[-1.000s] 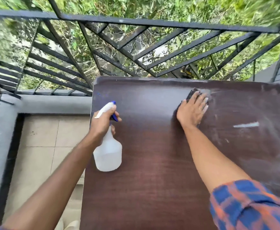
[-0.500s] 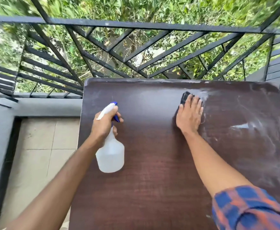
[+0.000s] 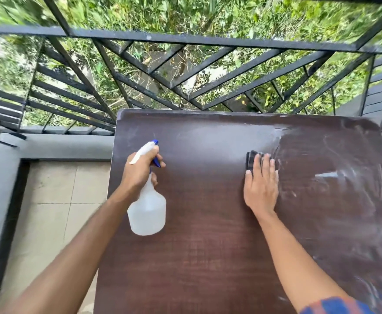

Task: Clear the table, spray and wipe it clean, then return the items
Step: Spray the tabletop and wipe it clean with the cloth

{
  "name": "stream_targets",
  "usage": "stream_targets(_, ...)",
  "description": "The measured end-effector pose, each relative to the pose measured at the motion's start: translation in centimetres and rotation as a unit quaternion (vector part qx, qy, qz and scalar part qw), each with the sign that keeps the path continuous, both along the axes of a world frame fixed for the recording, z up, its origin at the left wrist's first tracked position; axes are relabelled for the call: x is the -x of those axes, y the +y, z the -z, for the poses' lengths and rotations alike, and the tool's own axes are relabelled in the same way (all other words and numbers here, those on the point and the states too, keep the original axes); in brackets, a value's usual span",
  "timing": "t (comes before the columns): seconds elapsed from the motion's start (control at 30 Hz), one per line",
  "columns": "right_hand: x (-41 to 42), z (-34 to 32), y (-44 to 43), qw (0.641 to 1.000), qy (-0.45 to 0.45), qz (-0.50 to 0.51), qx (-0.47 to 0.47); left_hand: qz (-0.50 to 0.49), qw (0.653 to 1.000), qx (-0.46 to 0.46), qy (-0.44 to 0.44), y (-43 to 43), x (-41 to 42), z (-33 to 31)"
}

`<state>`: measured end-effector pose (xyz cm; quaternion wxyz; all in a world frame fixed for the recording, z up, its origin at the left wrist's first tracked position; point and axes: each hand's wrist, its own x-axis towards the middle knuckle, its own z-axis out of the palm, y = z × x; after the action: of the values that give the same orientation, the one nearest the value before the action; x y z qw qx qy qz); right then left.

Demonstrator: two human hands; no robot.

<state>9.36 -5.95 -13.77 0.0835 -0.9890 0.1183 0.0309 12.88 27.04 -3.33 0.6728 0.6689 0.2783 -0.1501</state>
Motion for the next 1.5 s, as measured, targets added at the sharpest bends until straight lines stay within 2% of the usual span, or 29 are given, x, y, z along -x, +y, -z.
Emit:
stream_targets(0.13, -3.2, -0.6, 2.3, 0.994, 0.006, 0.102, -0.03, 0.004, 1.0, -0.009, -0.007, -0.4, -0.1, -0.6)
stream_targets(0.17, -3.2, -0.7, 3.6, 0.996, 0.008, 0.078, -0.033, 0.005, 1.0, -0.013, -0.007, -0.5, -0.1, -0.7)
stream_targets(0.27, -1.4, 0.1, 5.5, 0.994, 0.007, -0.113, 0.001, 0.0, 1.0, -0.014, -0.003, -0.5, -0.2, -0.5)
stream_targets(0.33, -1.4, 0.2, 4.2, 0.989, 0.001, -0.146, -0.018, -0.005, 1.0, -0.014, -0.002, -0.3, -0.3, -0.2)
stream_targets(0.47, -5.2, 0.1, 1.6, 1.0, -0.012, -0.025, -0.011, -0.029, 1.0, -0.006, -0.005, 0.9, -1.0, 0.3)
stream_targets(0.6, -11.6, -0.5, 1.7, 0.995, -0.013, 0.101, -0.019, -0.042, 0.999, -0.012, -0.006, 2.7, -2.1, 0.8)
stream_targets(0.73, -15.7, -0.5, 3.8, 0.989, -0.006, 0.149, -0.011, -0.063, 0.998, -0.007, 0.0, 4.9, -3.0, 1.2)
stream_targets(0.83, -16.9, -0.4, 6.3, 0.989, -0.013, 0.148, -0.006, -0.071, 0.997, -0.005, -0.002, 6.4, -3.3, 1.4)
stream_targets(0.93, -17.7, -0.3, 11.1, 0.996, -0.017, 0.093, -0.009, -0.075, 0.997, 0.002, 0.003, 7.8, -3.5, 1.6)
stream_targets(1.03, -18.1, -0.1, 19.0, 1.0, -0.013, -0.015, -0.018, -0.083, 0.997, 0.004, 0.005, 9.4, -3.8, 1.6)
stream_targets(1.23, -17.1, -0.5, 34.0, 0.979, 0.002, -0.201, -0.039, -0.098, 0.995, 0.01, -0.015, 12.4, -3.4, 1.8)
stream_targets(1.33, -17.2, -0.6, 37.5, 0.963, 0.024, -0.266, -0.035, -0.115, 0.993, 0.012, -0.028, 14.0, -2.7, 1.8)
stream_targets(1.5, -15.9, -1.1, 37.7, 0.938, 0.032, -0.346, -0.014, -0.138, 0.99, 0.008, -0.029, 15.4, -1.3, 1.8)
